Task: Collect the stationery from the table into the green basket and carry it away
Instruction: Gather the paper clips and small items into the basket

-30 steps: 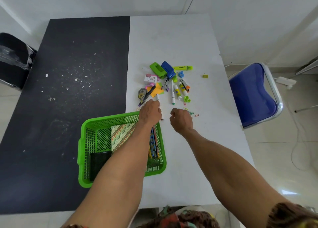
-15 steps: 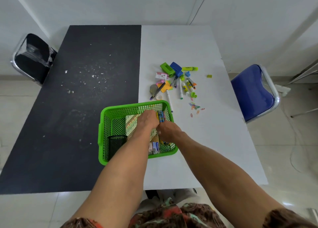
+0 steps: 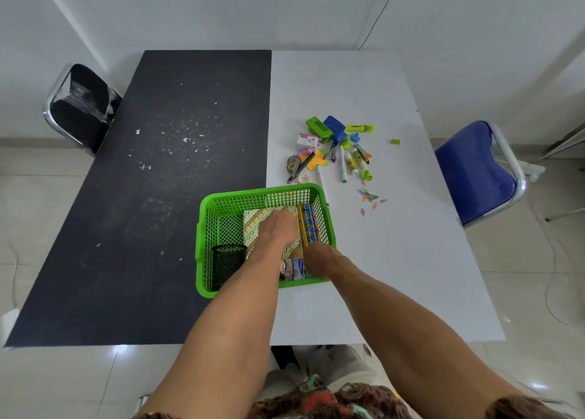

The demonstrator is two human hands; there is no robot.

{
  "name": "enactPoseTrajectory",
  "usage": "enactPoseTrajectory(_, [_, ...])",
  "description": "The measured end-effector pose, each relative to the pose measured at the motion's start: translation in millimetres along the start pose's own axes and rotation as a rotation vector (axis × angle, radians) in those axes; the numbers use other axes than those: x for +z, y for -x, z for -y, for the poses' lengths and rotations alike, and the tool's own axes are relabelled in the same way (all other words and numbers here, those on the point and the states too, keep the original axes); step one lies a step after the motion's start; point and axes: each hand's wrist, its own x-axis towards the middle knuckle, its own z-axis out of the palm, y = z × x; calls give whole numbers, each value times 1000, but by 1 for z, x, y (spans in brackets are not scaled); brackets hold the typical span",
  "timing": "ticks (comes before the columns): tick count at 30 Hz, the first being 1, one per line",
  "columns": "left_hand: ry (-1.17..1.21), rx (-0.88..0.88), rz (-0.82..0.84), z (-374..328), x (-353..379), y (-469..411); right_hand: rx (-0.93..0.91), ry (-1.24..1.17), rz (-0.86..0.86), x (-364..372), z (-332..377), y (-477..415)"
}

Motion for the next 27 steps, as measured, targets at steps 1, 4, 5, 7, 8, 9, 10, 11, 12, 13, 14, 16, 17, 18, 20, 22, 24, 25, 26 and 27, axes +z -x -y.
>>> enactPoseTrajectory(1, [-1,1,-4,0,0,0,-4,-14,-6,0,-1,-1])
enactPoseTrajectory(4, [-27,17,-28,-3,-3,-5,-14,-102,-95,-8,-5,-2])
enactPoseTrajectory(5, [-31,24,-48,-5,-5,-6,-17,-145,-156,-11,-7,-3])
enactPoseTrajectory(7, [-30,47,-101,-12,-10,-11,2,-225,-303,-22,-14,-6])
enactPoseTrajectory(8, [-32,63,-128,-18,-13,-14,21,-262,-378,-29,-20,-6])
enactPoseTrajectory(9, [-33,82,-152,-23,-15,-18,44,-305,-442,-36,-26,-8])
enactPoseTrajectory(10, [-34,104,-172,-29,-17,-22,73,-344,-493,-43,-32,-9])
enactPoseTrajectory(11, [-29,129,-191,-34,-18,-25,94,-373,-527,-49,-38,-10])
enactPoseTrajectory(12, [-21,154,-205,-41,-19,-29,117,-393,-547,-55,-46,-11])
enactPoseTrajectory(13, [-15,181,-216,-48,-20,-34,136,-414,-558,-59,-56,-13])
enactPoseTrajectory(14, [-10,208,-219,-58,-20,-42,160,-429,-564,-63,-68,-15])
enactPoseTrajectory(16, [9,249,-210,-71,-16,-51,198,-463,-570,-64,-85,-16])
enactPoseTrajectory(17, [23,263,-200,-78,-13,-58,224,-481,-563,-62,-95,-18])
enactPoseTrajectory(18, [29,273,-190,-85,-10,-65,259,-498,-546,-61,-105,-20])
enactPoseTrajectory(20, [31,286,-170,-98,-1,-78,337,-529,-495,-55,-123,-25])
enactPoseTrajectory(22, [25,301,-150,-110,8,-90,400,-551,-454,-48,-141,-30])
enactPoseTrajectory(24, [16,314,-125,-121,16,-101,439,-562,-427,-43,-156,-36])
enactPoseTrajectory(25, [14,316,-119,-125,19,-104,444,-555,-414,-40,-161,-38])
enactPoseTrajectory(26, [11,318,-115,-129,22,-108,447,-546,-400,-39,-167,-41])
enactPoseTrajectory(27, [11,315,-105,-133,26,-113,453,-544,-392,-38,-172,-45])
